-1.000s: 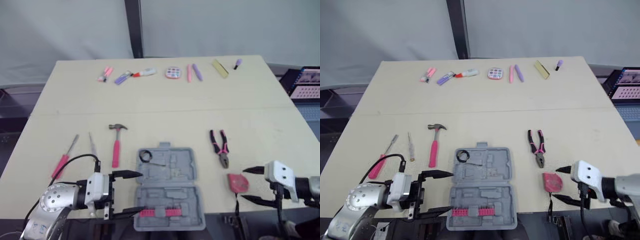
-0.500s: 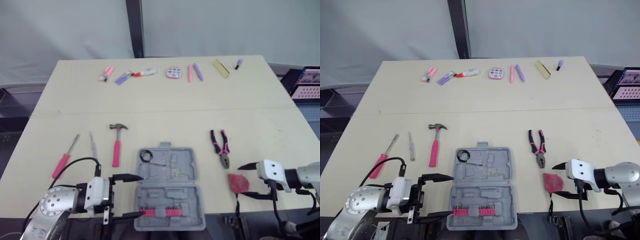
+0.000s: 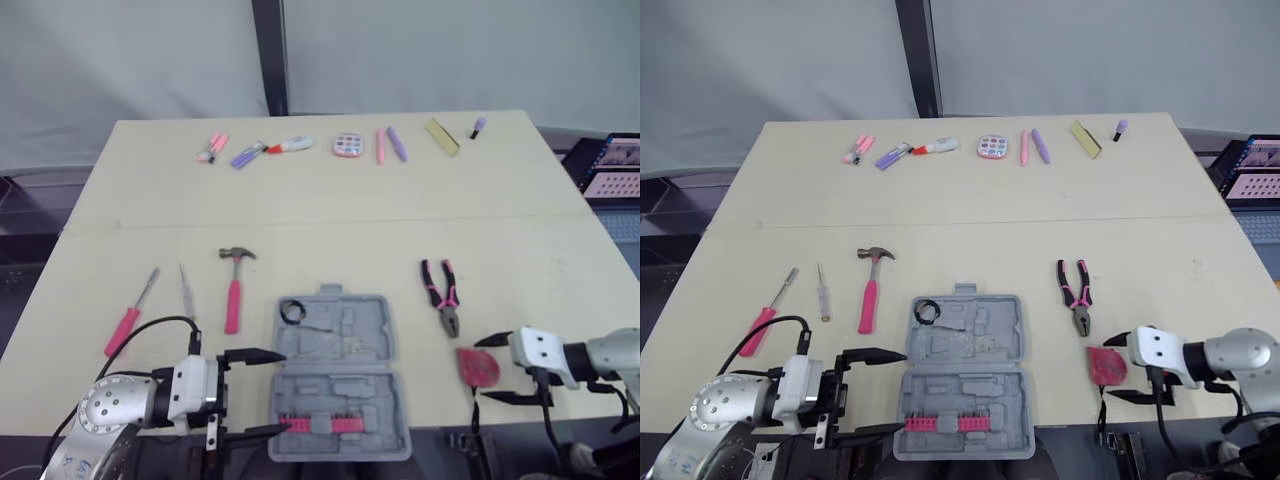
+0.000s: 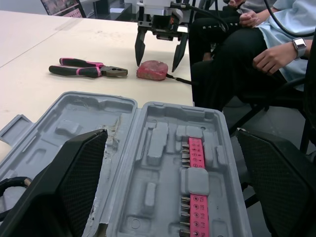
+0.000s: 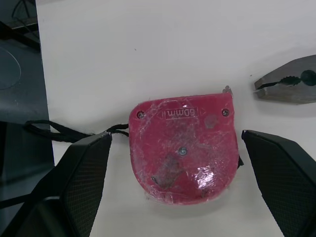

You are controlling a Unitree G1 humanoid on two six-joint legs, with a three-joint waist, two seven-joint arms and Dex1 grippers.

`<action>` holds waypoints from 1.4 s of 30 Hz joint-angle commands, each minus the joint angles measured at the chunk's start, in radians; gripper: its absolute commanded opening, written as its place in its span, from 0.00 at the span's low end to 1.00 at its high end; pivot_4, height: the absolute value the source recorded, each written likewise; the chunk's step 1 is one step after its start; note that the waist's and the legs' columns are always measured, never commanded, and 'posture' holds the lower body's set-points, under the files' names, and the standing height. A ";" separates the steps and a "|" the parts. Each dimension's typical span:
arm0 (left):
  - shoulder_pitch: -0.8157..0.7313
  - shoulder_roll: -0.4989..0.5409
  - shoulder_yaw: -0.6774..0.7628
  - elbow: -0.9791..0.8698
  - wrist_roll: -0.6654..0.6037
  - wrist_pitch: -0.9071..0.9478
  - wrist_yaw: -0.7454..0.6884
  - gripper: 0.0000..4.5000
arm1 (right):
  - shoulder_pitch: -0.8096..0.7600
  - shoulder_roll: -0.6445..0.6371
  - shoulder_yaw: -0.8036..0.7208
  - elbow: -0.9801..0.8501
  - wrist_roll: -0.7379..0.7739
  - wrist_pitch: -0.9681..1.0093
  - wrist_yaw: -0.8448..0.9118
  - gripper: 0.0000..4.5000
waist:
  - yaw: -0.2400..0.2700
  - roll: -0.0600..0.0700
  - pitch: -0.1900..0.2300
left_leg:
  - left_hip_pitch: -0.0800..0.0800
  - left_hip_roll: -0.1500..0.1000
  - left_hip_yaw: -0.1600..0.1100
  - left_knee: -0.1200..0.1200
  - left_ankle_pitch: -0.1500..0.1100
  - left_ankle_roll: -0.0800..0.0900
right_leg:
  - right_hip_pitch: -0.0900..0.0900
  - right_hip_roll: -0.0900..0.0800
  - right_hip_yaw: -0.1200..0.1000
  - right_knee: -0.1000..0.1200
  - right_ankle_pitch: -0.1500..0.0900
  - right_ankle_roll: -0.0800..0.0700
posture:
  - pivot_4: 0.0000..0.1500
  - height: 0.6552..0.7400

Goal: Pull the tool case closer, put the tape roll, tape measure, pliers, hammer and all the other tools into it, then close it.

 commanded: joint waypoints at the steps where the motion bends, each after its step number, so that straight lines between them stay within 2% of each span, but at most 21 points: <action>1: -0.002 0.005 0.013 -0.025 -0.005 -0.007 0.007 1.00 | -0.022 0.008 0.012 0.023 -0.018 -0.021 -0.025 0.99 | -0.001 0.000 0.000 | 0.000 0.000 0.000 0.000 0.000 0.000 | 0.000 0.000 0.000 0.000 0.000 0.000 | 1.00 1.00; 15: 0.015 0.007 0.013 -0.037 -0.002 -0.006 0.025 1.00 | -0.035 0.015 0.030 0.050 -0.019 -0.028 -0.038 0.99 | 0.000 0.000 0.000 | 0.000 0.000 0.000 0.000 0.000 0.000 | 0.000 0.000 0.000 0.000 0.000 0.000 | 1.00 1.00; 16: 0.016 0.006 0.012 -0.039 -0.001 -0.006 0.028 1.00 | -0.034 0.014 0.030 0.051 -0.017 -0.031 -0.035 0.88 | 0.000 0.000 0.000 | 0.000 0.000 0.000 0.000 0.000 0.000 | 0.000 0.000 0.000 0.000 0.000 0.000 | 1.00 1.00; 19: 0.015 0.005 0.008 -0.044 0.001 -0.004 0.035 1.00 | -0.033 0.013 0.030 0.054 -0.015 -0.033 -0.032 0.66 | -0.001 0.000 0.000 | 0.000 0.000 0.000 0.000 0.000 0.000 | 0.000 0.000 0.000 0.000 0.000 0.000 | 1.00 1.00; 27: 0.008 -0.002 -0.007 -0.054 0.001 0.007 0.056 1.00 | -0.030 -0.007 0.001 0.016 0.017 0.010 -0.032 0.65 | -0.001 0.000 0.000 | 0.000 0.000 0.000 0.000 0.000 0.000 | 0.000 0.000 0.000 0.000 0.000 0.000 | 1.00 1.00; 32: -0.020 -0.004 -0.008 -0.029 0.000 0.008 0.053 1.00 | -0.057 -0.073 -0.048 -0.190 0.106 0.205 -0.013 0.65 | 0.000 0.005 0.002 | -0.001 0.000 0.001 0.001 0.000 0.000 | -0.001 0.000 0.000 0.001 0.000 0.000 | 1.00 1.00; 36: -0.042 -0.017 -0.015 -0.004 0.001 0.005 0.054 1.00 | -0.183 -0.139 -0.020 -0.437 0.123 0.468 -0.028 0.65 | -0.004 0.008 0.004 | -0.001 0.001 0.002 0.001 0.000 0.000 | -0.001 0.001 0.000 0.002 0.000 0.000 | 1.00 1.00; 39: -0.023 -0.021 -0.004 0.001 0.001 -0.003 0.058 1.00 | -0.277 -0.154 0.056 -0.589 0.145 0.672 -0.004 0.65 | -0.002 0.008 0.004 | -0.001 0.001 0.000 0.000 0.000 0.000 | -0.001 0.001 0.000 0.002 0.000 0.000 | 1.00 1.00; 42: -0.020 -0.029 0.016 0.017 0.006 -0.006 0.076 1.00 | -0.408 -0.135 0.192 -0.649 0.055 0.843 -0.021 0.65 | 0.000 0.007 0.005 | -0.002 0.001 0.000 0.000 0.000 0.000 | -0.002 0.000 0.000 0.001 0.000 0.000 | 1.00 1.00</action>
